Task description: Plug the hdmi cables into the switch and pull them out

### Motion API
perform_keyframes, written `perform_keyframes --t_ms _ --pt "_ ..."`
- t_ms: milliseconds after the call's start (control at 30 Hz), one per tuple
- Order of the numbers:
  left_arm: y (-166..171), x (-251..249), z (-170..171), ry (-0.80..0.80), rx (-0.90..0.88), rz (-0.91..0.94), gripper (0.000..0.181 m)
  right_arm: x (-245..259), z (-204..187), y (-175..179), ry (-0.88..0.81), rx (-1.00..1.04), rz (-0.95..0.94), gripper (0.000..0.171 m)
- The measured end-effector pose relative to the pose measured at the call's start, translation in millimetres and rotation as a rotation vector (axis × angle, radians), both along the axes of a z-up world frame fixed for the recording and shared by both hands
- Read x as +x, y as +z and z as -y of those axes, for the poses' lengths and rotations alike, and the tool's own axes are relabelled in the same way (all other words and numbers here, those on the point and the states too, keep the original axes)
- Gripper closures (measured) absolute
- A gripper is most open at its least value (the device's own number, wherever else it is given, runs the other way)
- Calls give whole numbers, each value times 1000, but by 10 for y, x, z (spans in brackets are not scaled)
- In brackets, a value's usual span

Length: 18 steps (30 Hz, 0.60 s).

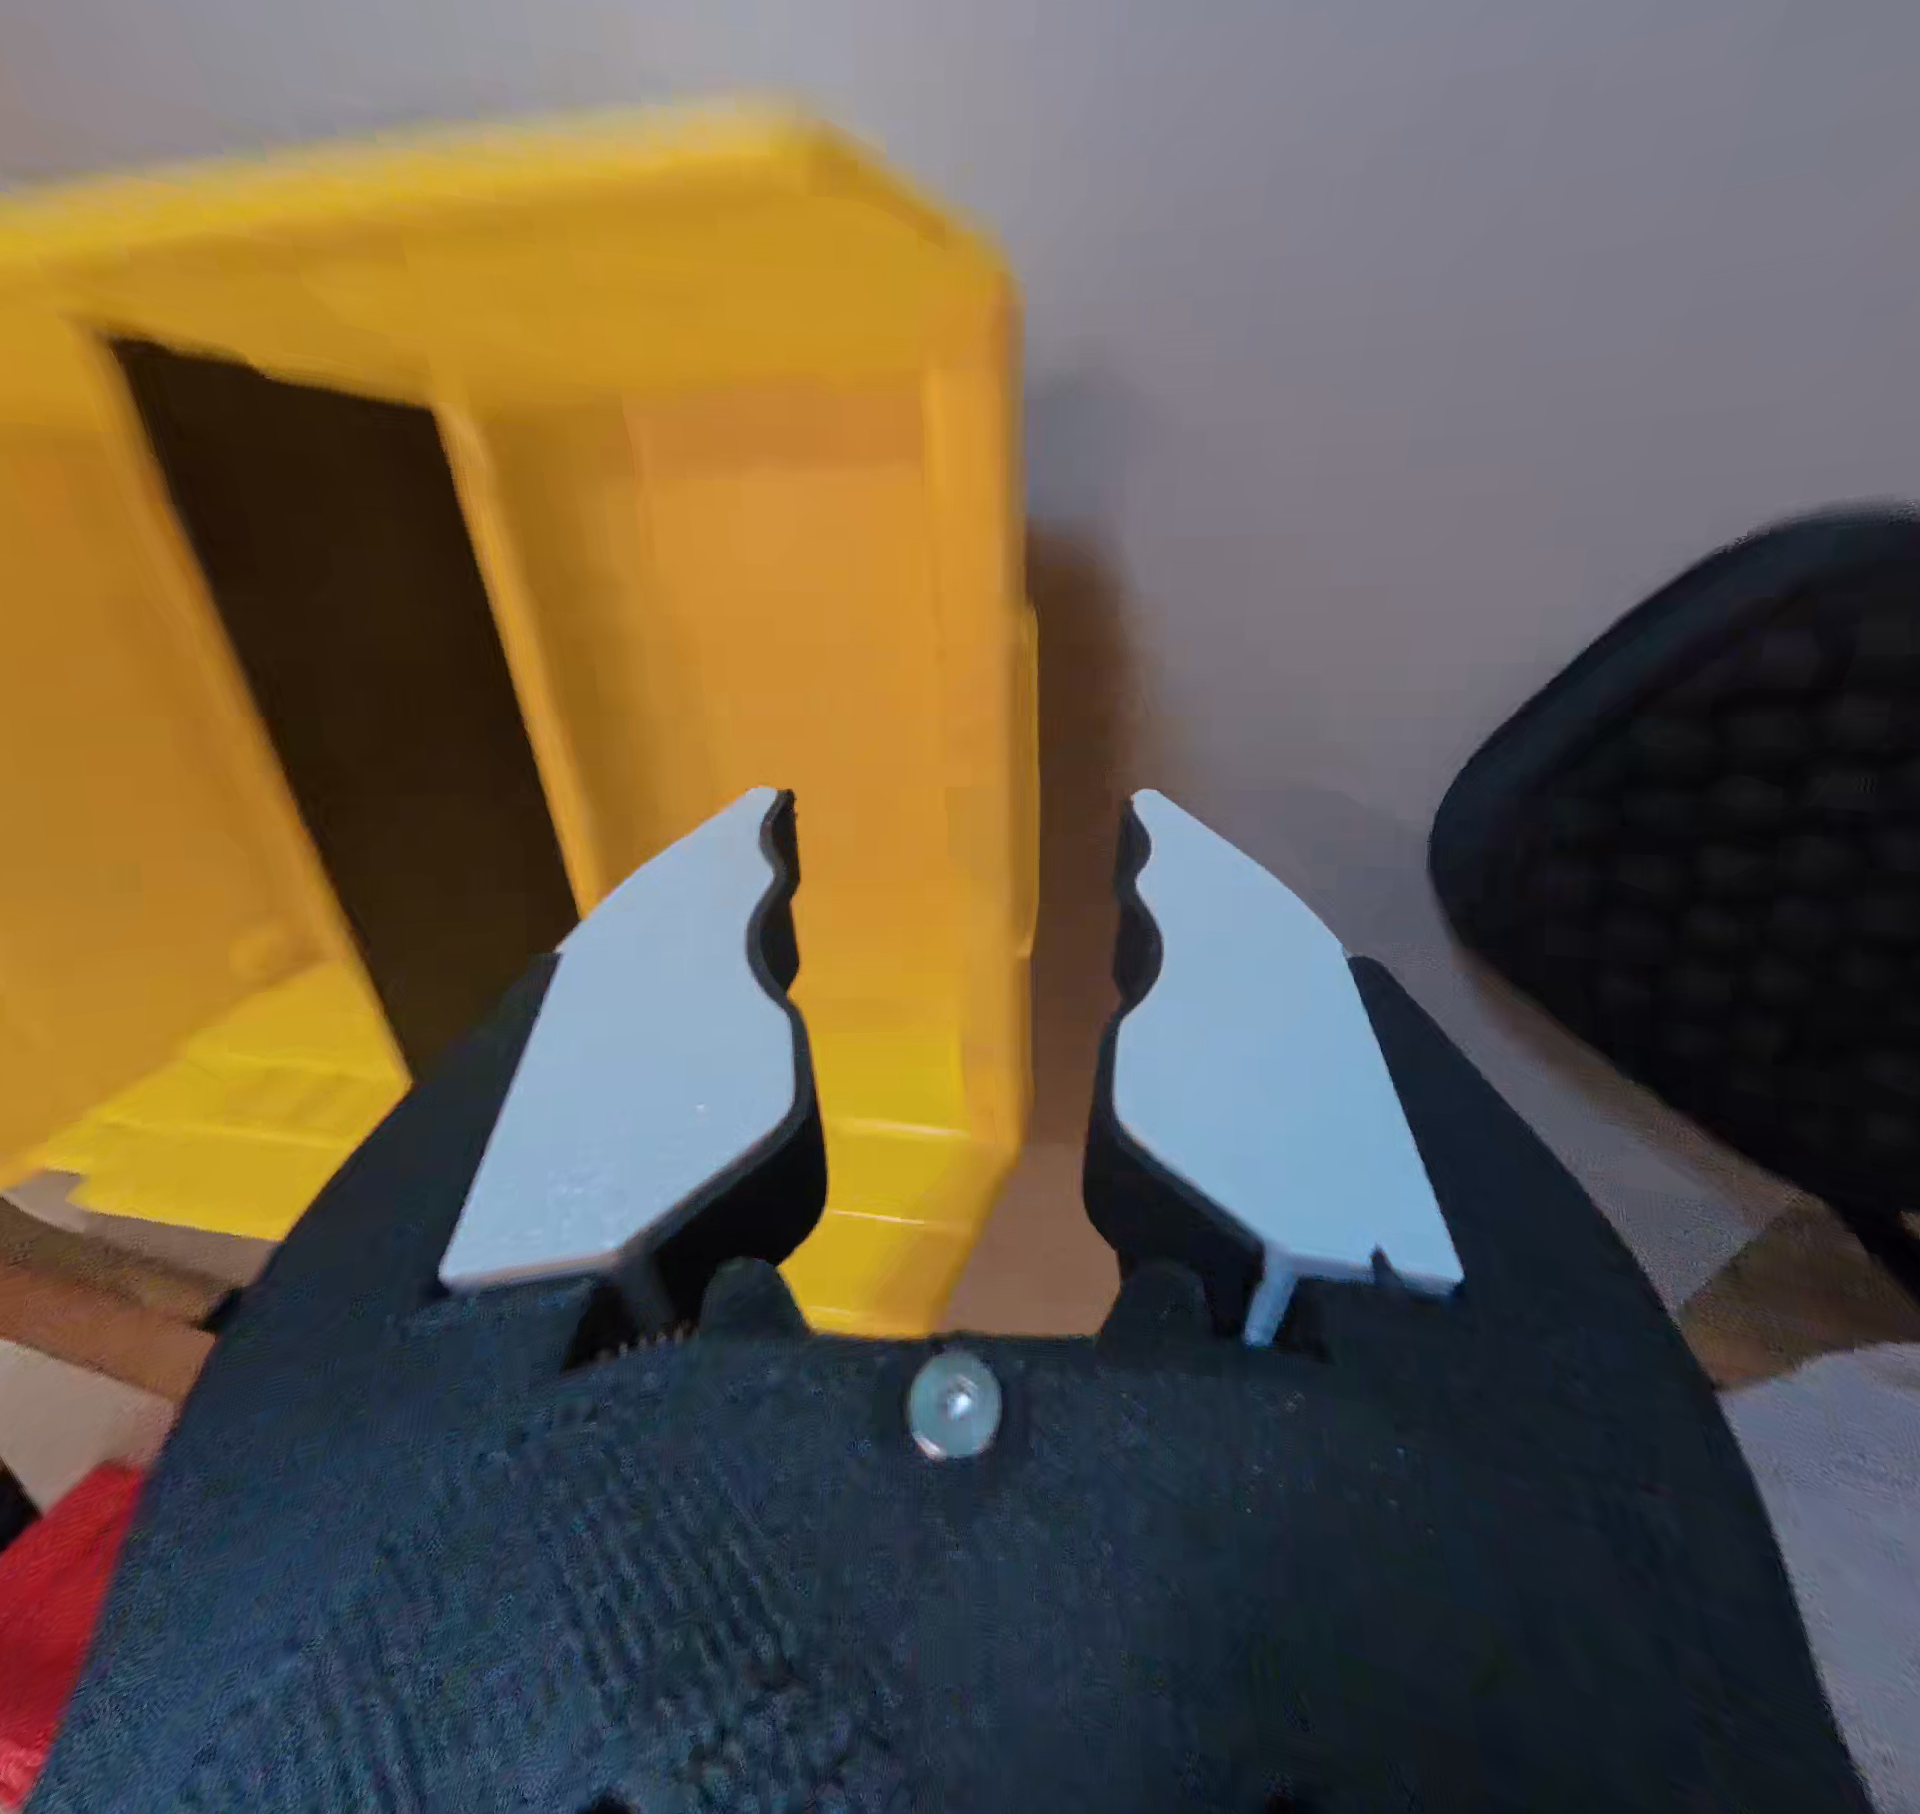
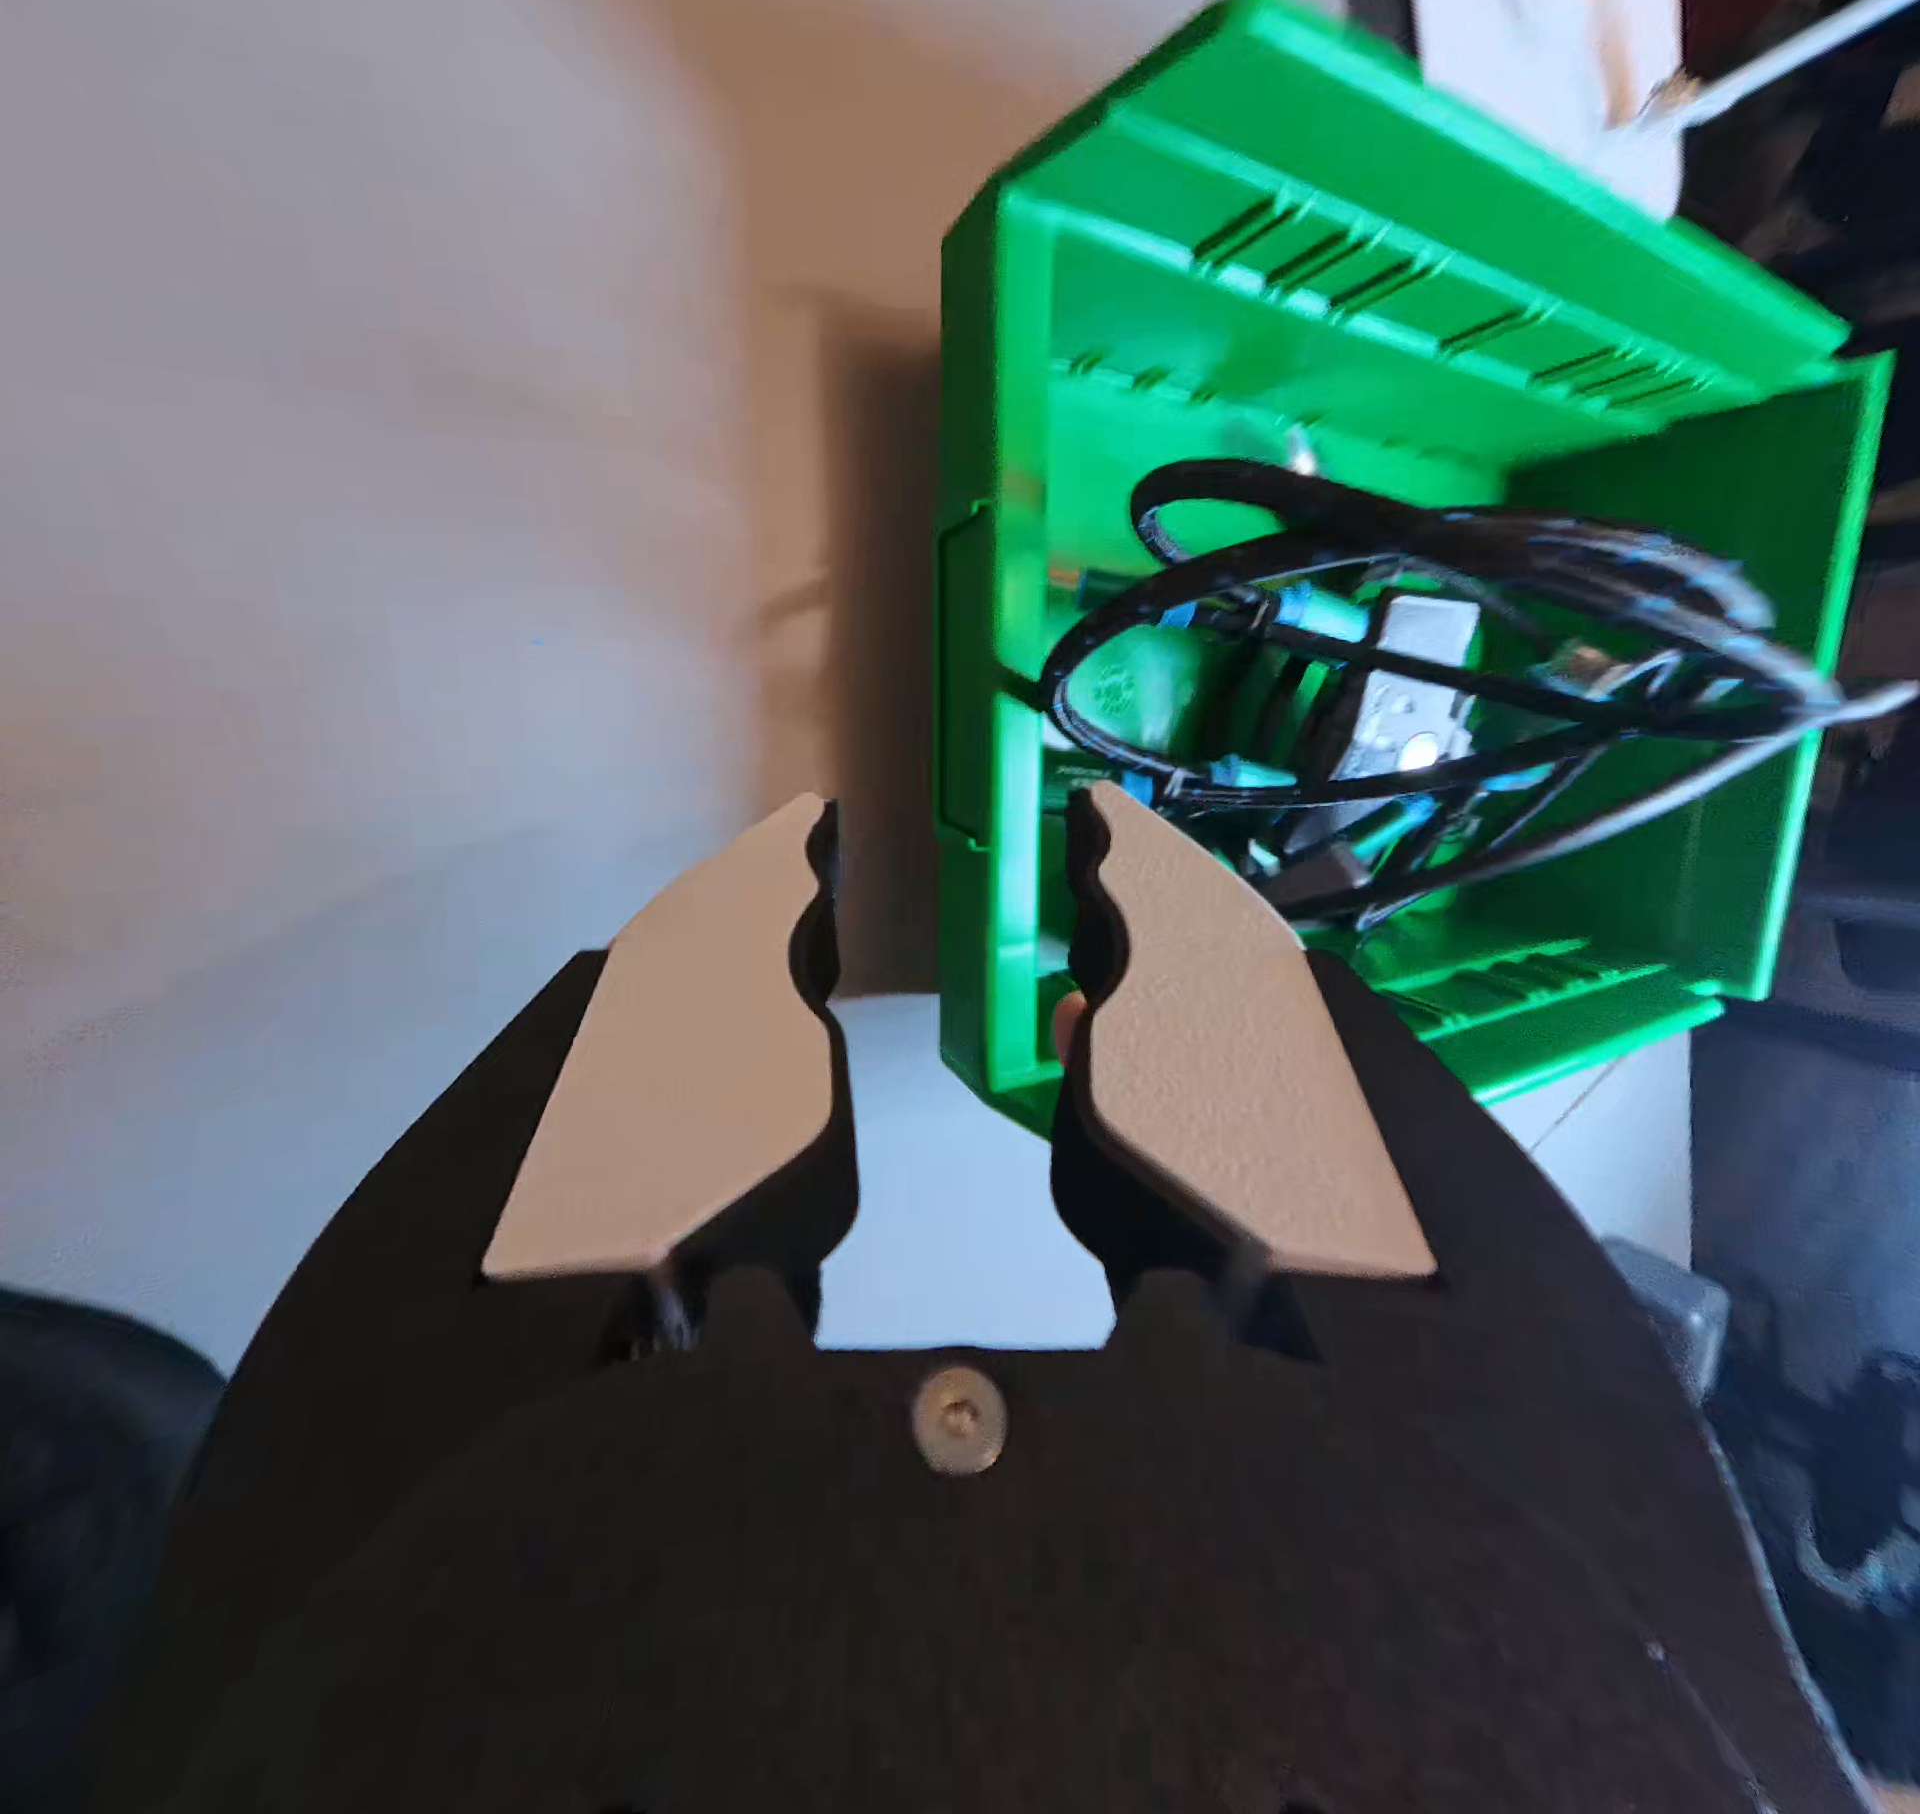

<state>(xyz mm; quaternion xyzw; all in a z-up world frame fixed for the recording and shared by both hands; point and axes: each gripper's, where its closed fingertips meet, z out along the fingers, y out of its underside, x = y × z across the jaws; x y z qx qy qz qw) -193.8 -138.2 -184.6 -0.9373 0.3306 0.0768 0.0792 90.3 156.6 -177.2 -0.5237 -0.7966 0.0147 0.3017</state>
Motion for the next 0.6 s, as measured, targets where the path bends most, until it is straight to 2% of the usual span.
perform_keyframes --t_ms 33,133,167,200,300,400,600 --pt "-194 -105 122 14 -53 -38 120 -18 -44 -118 -26 27 31 125" --pt "-628 -310 302 41 -124 -100 126 -146 -265 -351 -87 96 92 121" --pt "-707 -331 306 30 -129 -114 136 -188 -326 -415 -96 97 115 124" --pt "-724 -331 274 1 -118 -131 155 -217 -376 -480 -94 92 144 130" --pt "-701 -254 95 -104 -49 -189 150 -272 -373 -523 7 109 175 131" --pt "-692 -148 -71 -162 -20 -219 148 -235 -331 -509 88 235 180 132" --pt "-670 288 -500 -339 72 -222 148 66 200 -500 208 250 152 131"
